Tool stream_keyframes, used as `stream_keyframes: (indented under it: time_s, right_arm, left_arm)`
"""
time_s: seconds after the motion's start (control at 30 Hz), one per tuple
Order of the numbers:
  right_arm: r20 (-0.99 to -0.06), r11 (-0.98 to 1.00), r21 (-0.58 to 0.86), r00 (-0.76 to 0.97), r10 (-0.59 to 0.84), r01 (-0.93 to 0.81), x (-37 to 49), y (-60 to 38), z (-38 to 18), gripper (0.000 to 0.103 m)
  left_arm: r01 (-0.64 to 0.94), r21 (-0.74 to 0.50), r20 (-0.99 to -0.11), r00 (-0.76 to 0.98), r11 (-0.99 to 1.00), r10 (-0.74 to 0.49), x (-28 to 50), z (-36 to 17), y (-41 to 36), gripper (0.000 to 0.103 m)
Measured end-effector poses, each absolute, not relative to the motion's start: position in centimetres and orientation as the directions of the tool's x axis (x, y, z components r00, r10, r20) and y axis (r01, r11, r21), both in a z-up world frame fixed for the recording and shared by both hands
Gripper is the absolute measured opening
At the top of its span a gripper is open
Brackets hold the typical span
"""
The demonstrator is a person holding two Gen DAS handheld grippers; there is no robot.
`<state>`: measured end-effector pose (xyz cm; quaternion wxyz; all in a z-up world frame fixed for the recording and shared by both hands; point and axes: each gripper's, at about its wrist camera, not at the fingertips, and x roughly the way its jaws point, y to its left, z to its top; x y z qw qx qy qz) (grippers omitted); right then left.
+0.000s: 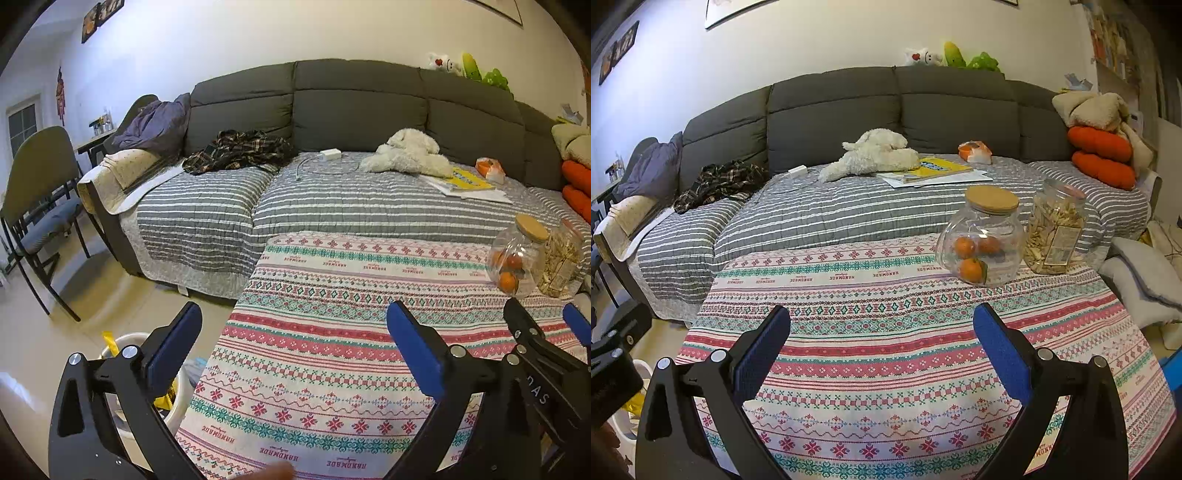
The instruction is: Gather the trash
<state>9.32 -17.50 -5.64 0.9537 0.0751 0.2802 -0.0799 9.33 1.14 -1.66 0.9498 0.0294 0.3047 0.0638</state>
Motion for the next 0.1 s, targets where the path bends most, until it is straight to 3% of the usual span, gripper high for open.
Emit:
stream_keyframes:
  time_s: [0.1]
  right_arm:
    - [-0.542, 0.976, 0.098, 0.833, -0.112, 0.195, 9.36, -17.47, -5.51, 0.096]
  left_arm:
    - [-0.109, 0.096, -0.583, 0.8, 0.989, 0.145, 9.37, -1.87, 1.04, 0.096]
